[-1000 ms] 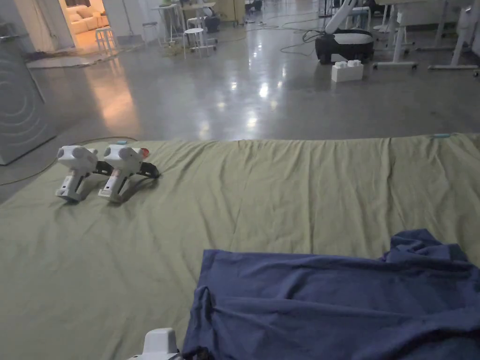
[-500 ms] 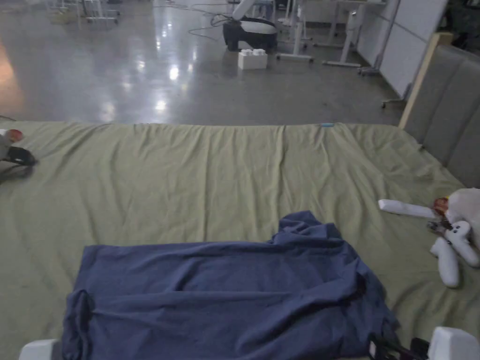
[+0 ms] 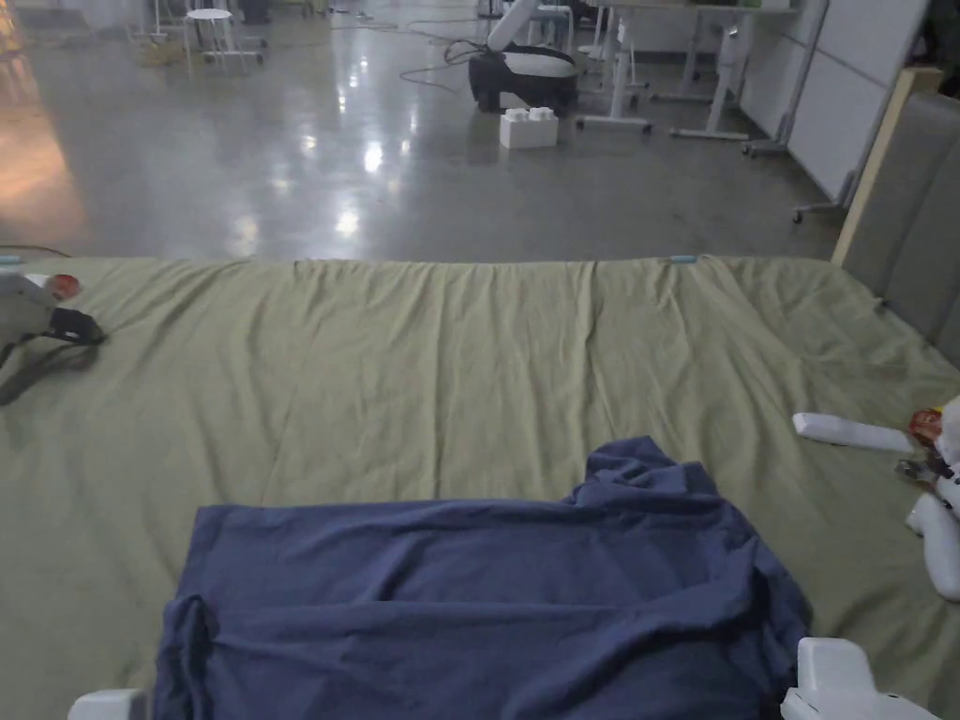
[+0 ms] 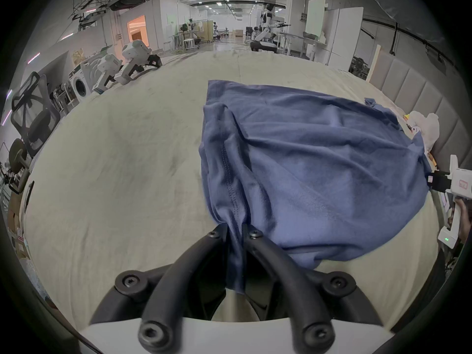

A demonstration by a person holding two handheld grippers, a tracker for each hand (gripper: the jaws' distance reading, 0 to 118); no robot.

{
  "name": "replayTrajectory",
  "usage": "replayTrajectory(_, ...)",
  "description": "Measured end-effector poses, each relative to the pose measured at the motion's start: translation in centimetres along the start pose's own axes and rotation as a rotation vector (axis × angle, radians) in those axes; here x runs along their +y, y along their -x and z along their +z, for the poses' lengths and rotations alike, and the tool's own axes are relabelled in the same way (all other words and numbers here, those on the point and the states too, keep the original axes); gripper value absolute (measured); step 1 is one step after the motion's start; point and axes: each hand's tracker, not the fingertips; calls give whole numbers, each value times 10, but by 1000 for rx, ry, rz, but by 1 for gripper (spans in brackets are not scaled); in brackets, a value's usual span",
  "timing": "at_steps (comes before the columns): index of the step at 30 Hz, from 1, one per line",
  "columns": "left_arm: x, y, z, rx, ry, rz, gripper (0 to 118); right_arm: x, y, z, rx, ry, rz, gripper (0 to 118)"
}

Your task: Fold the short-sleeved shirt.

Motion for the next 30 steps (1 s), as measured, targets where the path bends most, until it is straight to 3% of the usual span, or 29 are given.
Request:
replayTrajectory(1, 1, 4, 9, -15, -17, 4, 8, 1, -3, 5, -7, -15, -14, 9)
replayTrajectory(3, 2, 13, 33, -40, -136, 51, 3, 4, -7, 24, -119, -67, -47, 9)
replayTrajectory(4, 4, 19, 43, -28, -139, 74, 3, 4, -11, 37, -144, -91, -97, 9)
replayTrajectory(5, 5, 24, 53, -61, -135, 105, 2, 3, -13, 47, -100, -100, -158, 9)
replayTrajectory(7, 2, 30, 72, -94, -143, 147, 2, -4, -12, 64, -84, -90, -191, 9)
replayTrajectory(15, -69, 44, 130, -88, -76, 110, 2, -80, -20, 141, -61, -9, -208, 8)
replayTrajectory(20, -97, 46, 133, -73, -18, 84, 3, -111, -15, 165, -57, 38, -146, 8)
replayTrajectory(22, -103, 47, 128, -82, -43, 121, 28, -111, -15, 162, -45, 48, -143, 11)
replayTrajectory(23, -103, 48, 126, -78, -35, 136, 51, -111, -15, 159, -33, 63, -148, 23)
replayTrajectory(24, -103, 47, 124, -65, -15, 131, 73, -111, -17, 153, -38, 76, -145, 51)
replayTrajectory(25, -105, 46, 124, -56, -17, 125, 76, -111, -18, 152, -44, 80, -147, 66)
replayTrajectory(30, -87, 34, 167, -47, -230, 93, 76, -90, -28, 177, 42, -74, -173, 68)
